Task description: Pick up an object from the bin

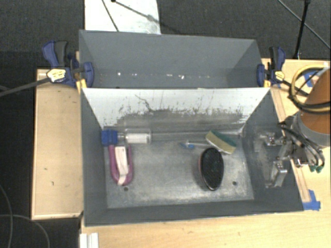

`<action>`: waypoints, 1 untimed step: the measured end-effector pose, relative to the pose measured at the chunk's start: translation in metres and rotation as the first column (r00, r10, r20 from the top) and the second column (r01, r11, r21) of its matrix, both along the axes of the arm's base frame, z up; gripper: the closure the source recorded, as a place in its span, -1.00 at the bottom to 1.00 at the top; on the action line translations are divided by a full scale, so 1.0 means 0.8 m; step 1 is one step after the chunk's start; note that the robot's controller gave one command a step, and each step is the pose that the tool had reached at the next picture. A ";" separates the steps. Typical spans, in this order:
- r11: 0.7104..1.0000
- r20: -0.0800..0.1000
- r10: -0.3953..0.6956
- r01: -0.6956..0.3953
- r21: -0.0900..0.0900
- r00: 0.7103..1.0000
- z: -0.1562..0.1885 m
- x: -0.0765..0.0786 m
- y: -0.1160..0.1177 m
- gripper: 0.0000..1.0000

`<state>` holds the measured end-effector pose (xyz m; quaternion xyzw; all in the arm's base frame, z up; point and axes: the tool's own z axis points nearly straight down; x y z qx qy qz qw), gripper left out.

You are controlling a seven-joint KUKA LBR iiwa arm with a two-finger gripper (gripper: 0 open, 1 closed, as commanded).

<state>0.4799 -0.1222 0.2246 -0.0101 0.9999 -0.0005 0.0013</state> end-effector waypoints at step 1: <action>1.000 -0.004 -0.017 0.017 0.006 1.000 -0.091 0.068 0.102 -1.00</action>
Offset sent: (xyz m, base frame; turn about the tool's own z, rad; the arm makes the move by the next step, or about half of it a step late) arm 0.0532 0.0747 -0.0695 0.0270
